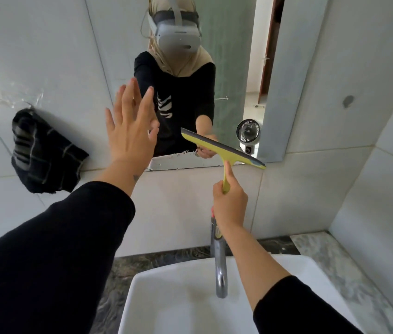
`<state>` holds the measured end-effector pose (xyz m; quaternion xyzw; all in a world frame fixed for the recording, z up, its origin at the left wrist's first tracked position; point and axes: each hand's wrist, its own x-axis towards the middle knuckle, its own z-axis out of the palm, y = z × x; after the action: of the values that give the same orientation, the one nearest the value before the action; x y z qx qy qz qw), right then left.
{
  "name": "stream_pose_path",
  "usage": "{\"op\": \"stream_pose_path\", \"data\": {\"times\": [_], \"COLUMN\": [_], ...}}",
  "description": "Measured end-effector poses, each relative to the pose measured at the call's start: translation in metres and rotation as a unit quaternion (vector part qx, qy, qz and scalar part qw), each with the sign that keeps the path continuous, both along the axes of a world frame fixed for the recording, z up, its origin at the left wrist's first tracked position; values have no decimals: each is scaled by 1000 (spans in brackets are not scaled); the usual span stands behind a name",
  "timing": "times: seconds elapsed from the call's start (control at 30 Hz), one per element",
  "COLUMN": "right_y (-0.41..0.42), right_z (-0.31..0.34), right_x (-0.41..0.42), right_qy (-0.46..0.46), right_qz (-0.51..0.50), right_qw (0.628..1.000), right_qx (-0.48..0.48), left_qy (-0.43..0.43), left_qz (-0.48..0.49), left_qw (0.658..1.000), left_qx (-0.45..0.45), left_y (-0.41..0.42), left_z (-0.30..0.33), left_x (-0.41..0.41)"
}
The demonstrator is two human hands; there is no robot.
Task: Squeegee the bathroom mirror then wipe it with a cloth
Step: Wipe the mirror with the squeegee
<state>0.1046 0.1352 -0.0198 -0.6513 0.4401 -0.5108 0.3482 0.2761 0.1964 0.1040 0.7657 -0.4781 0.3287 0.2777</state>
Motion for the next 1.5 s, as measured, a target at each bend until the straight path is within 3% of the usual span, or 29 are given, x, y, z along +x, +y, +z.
{"op": "stream_pose_path", "data": {"times": [0.17, 0.53, 0.77, 0.93, 1.13, 1.3, 1.5], "right_y": [25, 53, 54, 41, 15, -6, -29], "right_z": [-1, -3, -1, 2, 7, 9, 1], "right_x": [30, 63, 52, 26, -12, -38, -74], "right_qy": [-7, 7, 184, 348, 468, 520, 488], "right_qz": [12, 46, 58, 85, 75, 53, 40], "right_qw": [1000, 999, 977, 926, 867, 835, 865], "right_qx": [4, 0, -86, -121, -153, -174, -114], "left_qy": [-26, -38, -35, -10, 10, 27, 56], "left_qz": [22, -1, 24, 38, 27, 22, 22], "left_qw": [999, 999, 999, 999, 999, 998, 997], "left_qx": [18, 17, 23, 22, 30, 52, 46], "left_y": [5, 3, 2, 2, -5, -15, -29], "left_z": [29, 27, 26, 17, -12, -32, -43], "left_x": [17, 27, 23, 14, -6, -22, -42]}}
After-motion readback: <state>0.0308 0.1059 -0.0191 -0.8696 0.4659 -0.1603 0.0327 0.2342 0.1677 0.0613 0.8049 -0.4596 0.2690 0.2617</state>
